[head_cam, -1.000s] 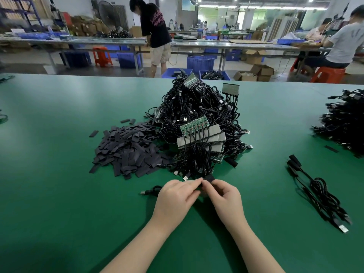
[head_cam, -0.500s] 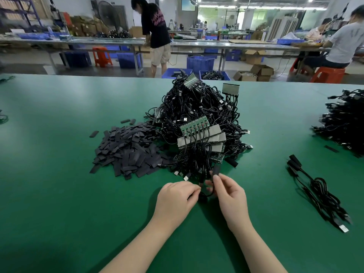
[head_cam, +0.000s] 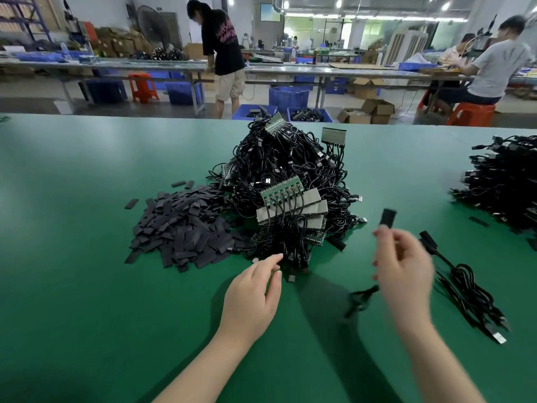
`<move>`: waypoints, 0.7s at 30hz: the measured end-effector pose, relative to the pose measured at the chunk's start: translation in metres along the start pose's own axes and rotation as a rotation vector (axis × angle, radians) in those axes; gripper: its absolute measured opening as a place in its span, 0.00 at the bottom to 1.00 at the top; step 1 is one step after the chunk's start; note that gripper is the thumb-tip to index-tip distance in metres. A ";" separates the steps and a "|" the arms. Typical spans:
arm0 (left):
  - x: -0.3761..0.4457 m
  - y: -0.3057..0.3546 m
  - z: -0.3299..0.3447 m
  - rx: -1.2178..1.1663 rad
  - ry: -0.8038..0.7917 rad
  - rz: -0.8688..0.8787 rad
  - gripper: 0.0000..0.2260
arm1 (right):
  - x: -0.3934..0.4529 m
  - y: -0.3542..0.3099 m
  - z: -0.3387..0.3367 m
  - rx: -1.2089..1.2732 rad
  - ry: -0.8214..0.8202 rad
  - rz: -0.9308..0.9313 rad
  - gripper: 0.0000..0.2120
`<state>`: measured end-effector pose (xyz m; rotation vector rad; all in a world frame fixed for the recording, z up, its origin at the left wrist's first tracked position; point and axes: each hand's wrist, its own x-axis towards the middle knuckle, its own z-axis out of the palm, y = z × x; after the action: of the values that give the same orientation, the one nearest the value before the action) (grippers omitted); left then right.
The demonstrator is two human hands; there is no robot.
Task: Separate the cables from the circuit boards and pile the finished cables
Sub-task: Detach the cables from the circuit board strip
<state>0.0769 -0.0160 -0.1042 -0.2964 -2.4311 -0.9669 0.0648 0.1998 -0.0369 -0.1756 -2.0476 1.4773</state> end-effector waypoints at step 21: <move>-0.001 0.000 0.004 0.072 -0.016 0.070 0.15 | 0.079 0.108 -0.055 -1.295 -0.335 0.450 0.26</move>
<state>0.0762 -0.0133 -0.1066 -0.3623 -2.4466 -0.8482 0.0056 0.3198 -0.0927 -0.9800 -3.0756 0.1198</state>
